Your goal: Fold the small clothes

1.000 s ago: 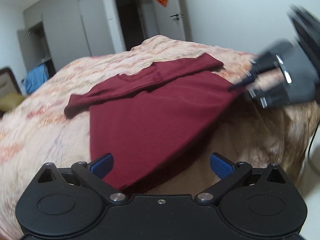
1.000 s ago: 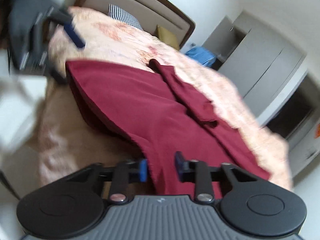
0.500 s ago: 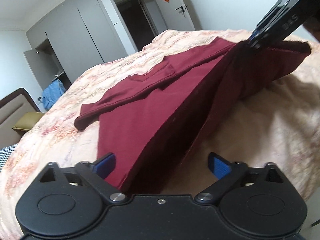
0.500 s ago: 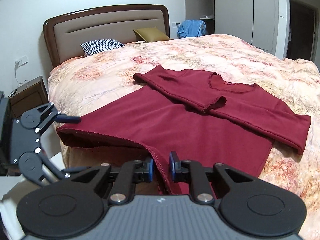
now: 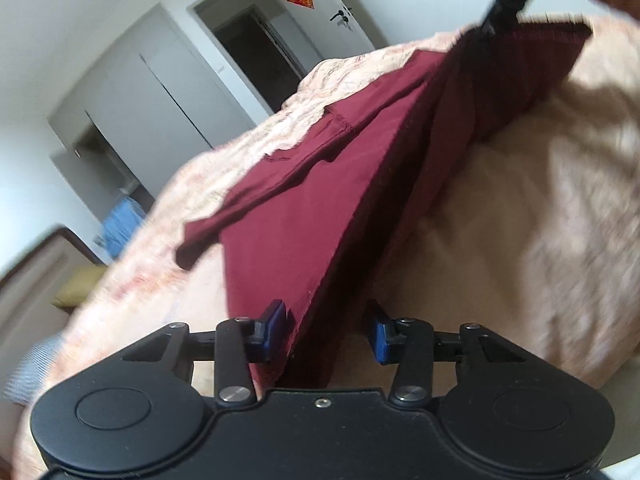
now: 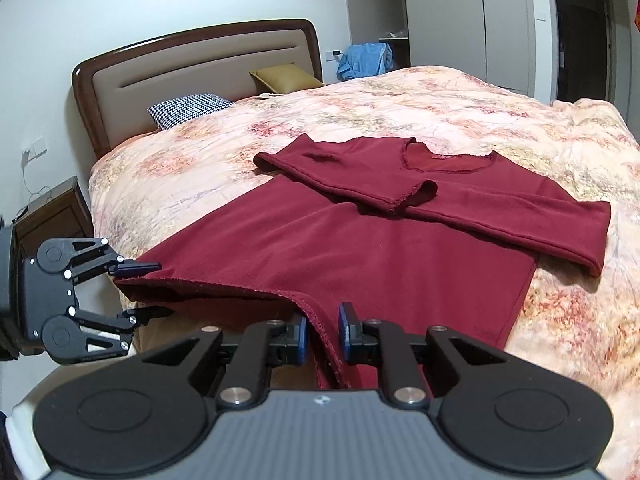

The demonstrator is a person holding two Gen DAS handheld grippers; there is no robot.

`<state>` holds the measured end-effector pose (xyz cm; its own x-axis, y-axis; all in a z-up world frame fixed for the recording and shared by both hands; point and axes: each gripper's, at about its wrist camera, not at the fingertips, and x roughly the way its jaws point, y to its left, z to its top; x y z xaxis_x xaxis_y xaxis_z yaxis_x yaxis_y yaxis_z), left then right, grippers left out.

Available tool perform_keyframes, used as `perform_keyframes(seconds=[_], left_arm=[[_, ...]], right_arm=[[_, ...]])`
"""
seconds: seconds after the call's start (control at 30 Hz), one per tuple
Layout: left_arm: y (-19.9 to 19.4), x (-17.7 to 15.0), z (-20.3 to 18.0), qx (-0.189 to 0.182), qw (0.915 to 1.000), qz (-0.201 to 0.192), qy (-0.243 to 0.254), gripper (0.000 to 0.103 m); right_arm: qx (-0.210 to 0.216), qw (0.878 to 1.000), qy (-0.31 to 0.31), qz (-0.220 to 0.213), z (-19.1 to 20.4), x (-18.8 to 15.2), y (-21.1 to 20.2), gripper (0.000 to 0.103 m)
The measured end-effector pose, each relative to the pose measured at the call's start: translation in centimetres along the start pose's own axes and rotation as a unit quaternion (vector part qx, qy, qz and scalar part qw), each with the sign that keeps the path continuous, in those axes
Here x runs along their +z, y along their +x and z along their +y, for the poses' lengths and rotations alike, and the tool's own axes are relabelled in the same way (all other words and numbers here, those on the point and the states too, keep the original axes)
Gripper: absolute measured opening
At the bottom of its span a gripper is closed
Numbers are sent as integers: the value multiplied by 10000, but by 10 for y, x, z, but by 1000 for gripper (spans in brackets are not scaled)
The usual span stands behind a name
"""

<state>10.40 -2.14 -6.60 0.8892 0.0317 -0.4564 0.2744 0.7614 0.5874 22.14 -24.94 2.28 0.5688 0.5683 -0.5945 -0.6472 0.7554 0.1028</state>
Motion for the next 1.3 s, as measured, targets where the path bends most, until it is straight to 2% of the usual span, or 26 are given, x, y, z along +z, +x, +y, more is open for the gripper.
perform_keyframes(seconds=[0.03,0.07,0.1,0.17,0.23,0.43,0.53,0.7,0.83,0.9,0.97,1.0,1.03,1.23,1.3], left_arm=[[0,1,-2,74,9999,-23,102,32],[0,2,-3,137,9998,-41,153,19],[0,3,-1,178,9997,-61,138,12],[0,7,7,172,9998,-121,-71,7],[1,12,19,138,9992,-159,-336,5],[7,33,52,113,9962,-244,-825,5],[9,45,68,94,9939,-291,-1056,5],[6,65,84,126,9920,-448,-1171,5],[0,75,89,194,9929,-540,-1047,5],[-4,76,89,224,9933,-560,-988,5],[-8,74,88,258,9936,-560,-944,5],[-11,73,88,267,9939,-550,-923,5],[-13,71,86,286,9942,-538,-888,4],[-40,59,78,464,9957,-614,-507,4],[-51,57,77,459,9953,-662,-537,4]], right_arm=[[-47,10000,-23,5,1,0,0,18],[-111,9999,-56,4,2,0,1,18],[-184,9998,-98,0,4,-1,1,18],[-329,9992,-212,-13,7,-5,0,24],[-491,9981,-366,-7,12,-11,-2,35],[-925,9918,-884,4,34,-46,-5,58],[-1129,9848,-1321,-21,50,-68,-6,64],[-1642,9643,-2079,-42,71,-102,-2,66],[-2444,9292,-2767,-192,82,-123,1,66],[-2739,9115,-3052,-302,87,-131,1,63],[-2976,8941,-3326,-385,92,-138,2,43],[-3019,8897,-3400,-417,93,-140,1,18],[-3035,8885,-3408,-478,94,-141,-1,8],[-3312,8790,-3224,-1174,101,-133,-30,7],[-3313,8837,-3037,-1311,100,-123,-41,7]])
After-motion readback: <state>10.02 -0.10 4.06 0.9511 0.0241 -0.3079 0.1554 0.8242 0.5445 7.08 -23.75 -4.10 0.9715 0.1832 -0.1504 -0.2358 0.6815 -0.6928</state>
